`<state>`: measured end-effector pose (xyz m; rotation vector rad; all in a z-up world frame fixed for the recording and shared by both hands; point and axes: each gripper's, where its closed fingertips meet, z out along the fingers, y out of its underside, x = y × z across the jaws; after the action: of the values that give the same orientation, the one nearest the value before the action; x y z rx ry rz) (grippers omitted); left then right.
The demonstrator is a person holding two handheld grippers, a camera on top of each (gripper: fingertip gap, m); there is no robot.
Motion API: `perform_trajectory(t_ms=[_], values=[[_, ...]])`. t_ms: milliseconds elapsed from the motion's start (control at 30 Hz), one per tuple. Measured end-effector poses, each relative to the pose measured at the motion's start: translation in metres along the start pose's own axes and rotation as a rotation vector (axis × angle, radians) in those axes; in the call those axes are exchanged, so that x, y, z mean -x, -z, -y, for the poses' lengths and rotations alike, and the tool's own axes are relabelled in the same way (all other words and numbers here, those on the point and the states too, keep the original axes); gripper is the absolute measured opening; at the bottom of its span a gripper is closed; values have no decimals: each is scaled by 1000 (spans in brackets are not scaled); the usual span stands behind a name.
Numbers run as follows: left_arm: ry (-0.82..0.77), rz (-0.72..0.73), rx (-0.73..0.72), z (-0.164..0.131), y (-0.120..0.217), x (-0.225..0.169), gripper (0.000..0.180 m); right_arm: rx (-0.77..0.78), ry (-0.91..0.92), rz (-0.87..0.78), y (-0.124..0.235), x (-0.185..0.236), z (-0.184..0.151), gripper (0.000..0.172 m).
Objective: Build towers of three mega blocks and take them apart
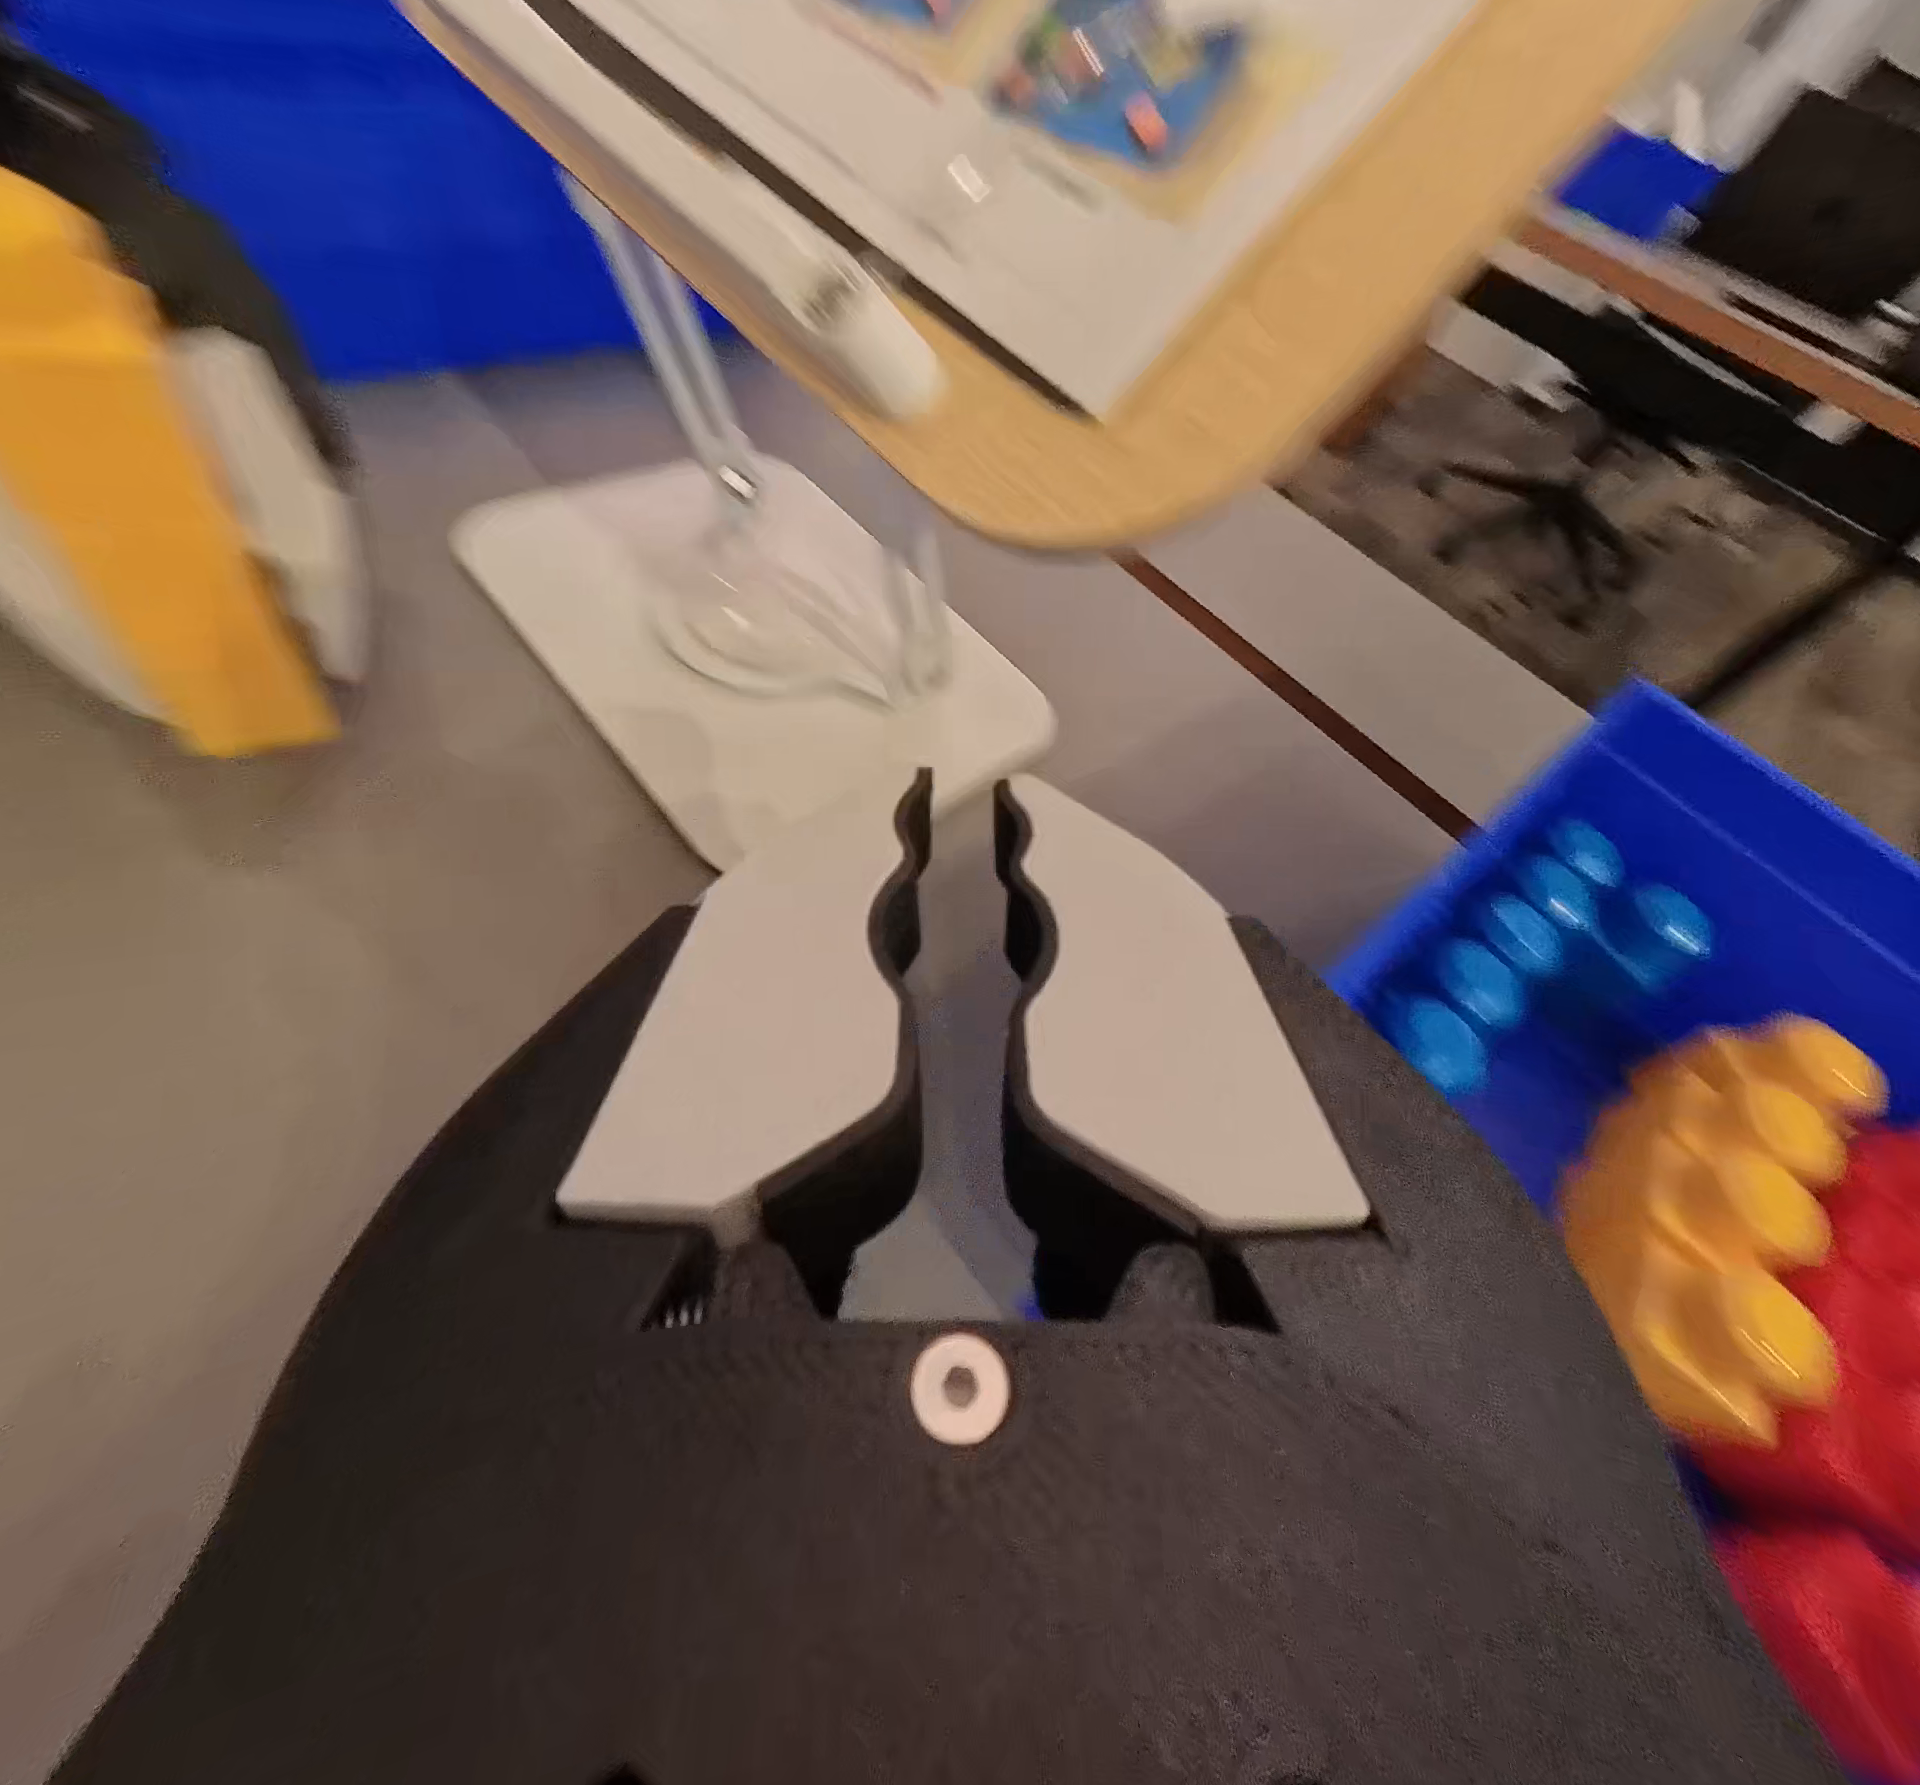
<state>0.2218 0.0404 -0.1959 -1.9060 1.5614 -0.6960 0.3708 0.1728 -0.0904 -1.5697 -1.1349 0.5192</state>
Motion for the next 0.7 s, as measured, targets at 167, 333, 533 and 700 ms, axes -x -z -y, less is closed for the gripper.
perform_trajectory(t_ms=[167,333,533,700], values=[[-12,20,37,14,10,4,36,-148,-65,305,-10,70,45,31],[-14,46,58,22,7,9,36,-181,-116,498,-25,121,60,47],[-10,42,74,24,5,9,36,-146,-121,554,-41,148,62,59],[-23,36,85,28,-1,4,36,-115,-124,572,-50,160,59,60]])
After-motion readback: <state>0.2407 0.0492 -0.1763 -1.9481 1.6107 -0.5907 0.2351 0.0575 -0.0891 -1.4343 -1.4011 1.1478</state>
